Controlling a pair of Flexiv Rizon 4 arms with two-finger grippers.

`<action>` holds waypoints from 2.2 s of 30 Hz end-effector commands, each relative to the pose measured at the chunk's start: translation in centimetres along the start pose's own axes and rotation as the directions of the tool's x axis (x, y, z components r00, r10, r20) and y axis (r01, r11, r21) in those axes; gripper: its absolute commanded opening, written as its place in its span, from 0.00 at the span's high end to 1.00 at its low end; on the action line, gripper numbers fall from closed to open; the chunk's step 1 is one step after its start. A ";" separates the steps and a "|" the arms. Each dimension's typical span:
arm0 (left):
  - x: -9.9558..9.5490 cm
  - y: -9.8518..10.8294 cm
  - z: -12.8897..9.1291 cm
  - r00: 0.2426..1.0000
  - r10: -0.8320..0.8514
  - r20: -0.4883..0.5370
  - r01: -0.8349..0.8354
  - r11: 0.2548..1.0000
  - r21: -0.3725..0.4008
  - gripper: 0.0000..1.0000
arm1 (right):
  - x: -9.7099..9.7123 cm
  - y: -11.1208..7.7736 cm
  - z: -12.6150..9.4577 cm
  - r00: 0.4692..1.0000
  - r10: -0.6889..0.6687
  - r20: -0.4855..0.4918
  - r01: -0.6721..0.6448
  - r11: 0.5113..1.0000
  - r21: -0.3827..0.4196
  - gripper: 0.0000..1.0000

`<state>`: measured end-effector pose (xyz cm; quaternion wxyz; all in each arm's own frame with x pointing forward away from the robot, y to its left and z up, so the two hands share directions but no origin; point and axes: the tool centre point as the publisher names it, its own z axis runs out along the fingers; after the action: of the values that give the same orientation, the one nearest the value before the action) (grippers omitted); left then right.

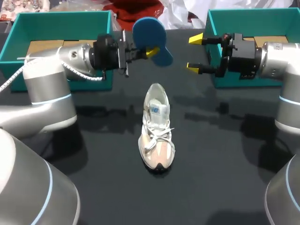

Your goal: Take the shoe out of the shoebox, open the shoe tongue, remove and reinsert the insole, then place the shoe into the shoebox

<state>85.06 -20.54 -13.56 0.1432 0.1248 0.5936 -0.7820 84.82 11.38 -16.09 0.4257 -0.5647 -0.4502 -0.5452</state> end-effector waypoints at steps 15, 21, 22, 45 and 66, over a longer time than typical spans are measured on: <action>-0.3 -1.4 0.9 0.755 -0.601 0.263 0.643 0.758 -0.114 1.00 | 0.0 -0.1 0.1 1.000 0.001 0.003 -0.001 1.000 -0.001 0.00; -0.3 -1.4 0.9 0.755 -0.601 0.263 0.643 0.758 -0.114 1.00 | 0.0 -0.1 0.1 1.000 0.001 0.003 -0.001 1.000 -0.001 0.00; -0.3 -1.4 0.9 0.755 -0.601 0.263 0.643 0.758 -0.114 1.00 | 0.0 -0.1 0.1 1.000 0.001 0.003 -0.001 1.000 -0.001 0.00; -0.2 1.3 -1.5 -0.094 -0.971 0.221 0.996 -0.090 0.026 1.00 | 0.0 -0.1 0.1 1.000 0.001 0.003 -0.001 1.000 -0.001 0.00; 0.7 3.8 -1.6 -0.349 -0.897 0.273 0.937 -0.342 0.076 1.00 | 0.0 -0.1 0.1 1.000 0.001 0.003 -0.001 1.000 -0.001 0.00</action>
<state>85.94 -19.80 -17.77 -0.4804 -0.5087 0.4908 -0.5192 84.80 11.38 -16.05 0.4257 -0.5652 -0.4500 -0.5448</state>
